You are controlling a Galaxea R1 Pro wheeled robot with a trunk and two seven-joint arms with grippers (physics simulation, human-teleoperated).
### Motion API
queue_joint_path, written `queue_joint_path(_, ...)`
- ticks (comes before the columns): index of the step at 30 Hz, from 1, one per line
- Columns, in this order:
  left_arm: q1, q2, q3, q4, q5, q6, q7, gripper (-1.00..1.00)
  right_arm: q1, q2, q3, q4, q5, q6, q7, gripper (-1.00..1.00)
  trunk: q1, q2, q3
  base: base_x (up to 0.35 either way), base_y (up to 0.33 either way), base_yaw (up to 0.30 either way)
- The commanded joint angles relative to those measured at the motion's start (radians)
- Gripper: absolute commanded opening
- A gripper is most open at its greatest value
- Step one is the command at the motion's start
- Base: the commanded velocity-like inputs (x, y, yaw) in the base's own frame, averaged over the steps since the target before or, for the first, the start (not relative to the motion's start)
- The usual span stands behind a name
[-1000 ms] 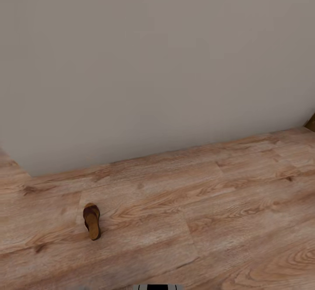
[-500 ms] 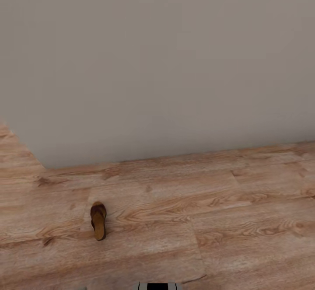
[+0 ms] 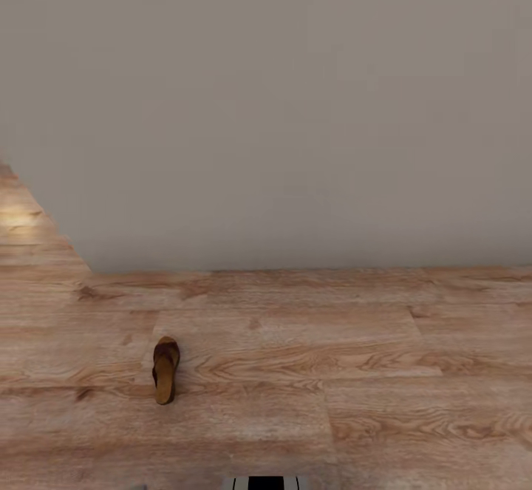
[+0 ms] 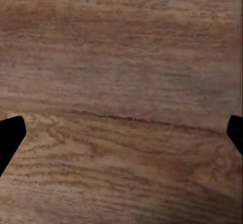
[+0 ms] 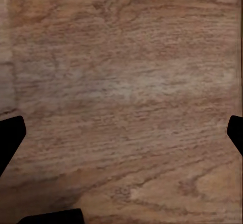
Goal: Pick up the two gym shoes and the two sandals from the corridor floor and place them onto the hallstand (shoe rack) in the corridor, making sure they are on the rack and not on the floor. Arrange them so the two gym shoes are next to each other and the two sandals are next to each other.
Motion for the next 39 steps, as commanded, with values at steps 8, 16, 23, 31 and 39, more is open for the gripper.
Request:
queue_joint_path(8,0.0,0.001,0.003,0.001,0.0,-0.003,0.001,1.0,0.0,0.0,-0.001,0.001,0.0,-0.003,0.001,1.0,0.0,0.0,-0.009,0.002,-0.123,0.229)
queue_joint_path(16,0.0,0.001,0.003,0.001,0.0,-0.003,0.001,1.0,0.0,0.0,-0.001,0.001,0.0,-0.004,0.0,1.0,0.0,0.0,-0.017,0.0,-0.008,0.228)
queue_joint_path(23,0.0,0.001,0.003,0.001,0.001,-0.003,0.001,1.0,0.0,0.0,-0.002,0.0,0.0,-0.004,0.0,1.0,0.0,0.0,-0.023,0.0,0.0,0.198)
queue_joint_path(31,0.0,0.001,0.002,0.001,0.0,-0.003,0.001,1.0,0.0,-0.002,-0.001,0.001,0.002,-0.005,0.0,1.0,0.0,0.0,-0.024,0.0,0.0,0.03)
queue_joint_path(39,0.0,0.001,0.002,0.001,0.0,-0.003,0.001,1.0,0.0,-0.003,-0.002,0.001,0.009,-0.003,0.0,1.0,0.0,0.0,-0.024,0.0,0.0,0.002)
